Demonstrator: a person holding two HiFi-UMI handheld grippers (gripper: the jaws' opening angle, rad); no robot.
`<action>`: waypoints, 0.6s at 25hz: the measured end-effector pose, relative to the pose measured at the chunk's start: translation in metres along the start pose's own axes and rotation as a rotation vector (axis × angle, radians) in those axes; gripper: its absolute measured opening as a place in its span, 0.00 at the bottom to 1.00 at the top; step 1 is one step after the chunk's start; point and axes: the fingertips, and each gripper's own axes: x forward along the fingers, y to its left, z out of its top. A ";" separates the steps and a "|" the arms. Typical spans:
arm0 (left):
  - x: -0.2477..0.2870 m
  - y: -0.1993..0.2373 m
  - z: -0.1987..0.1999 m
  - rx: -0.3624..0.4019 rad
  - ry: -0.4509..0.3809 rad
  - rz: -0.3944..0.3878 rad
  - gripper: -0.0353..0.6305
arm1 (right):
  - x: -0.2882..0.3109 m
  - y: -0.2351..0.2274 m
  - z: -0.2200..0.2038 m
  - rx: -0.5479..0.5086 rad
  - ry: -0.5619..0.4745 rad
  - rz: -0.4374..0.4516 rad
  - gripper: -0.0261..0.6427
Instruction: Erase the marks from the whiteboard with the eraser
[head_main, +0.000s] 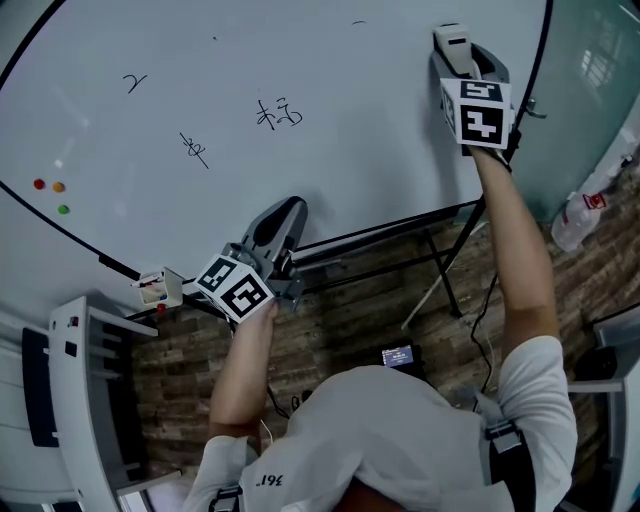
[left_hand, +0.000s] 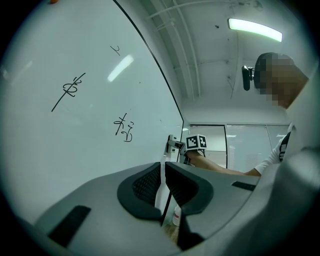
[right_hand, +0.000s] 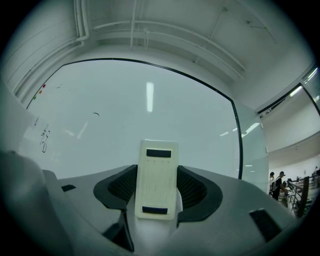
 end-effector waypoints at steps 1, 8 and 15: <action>-0.002 0.001 0.001 0.000 0.000 0.001 0.11 | 0.000 -0.006 -0.004 0.006 0.016 -0.020 0.43; -0.018 0.012 0.017 0.011 -0.014 0.010 0.11 | -0.017 -0.045 -0.021 0.070 0.097 -0.154 0.43; -0.036 0.026 0.044 0.046 -0.037 0.011 0.11 | -0.033 0.002 0.021 0.033 0.013 -0.079 0.43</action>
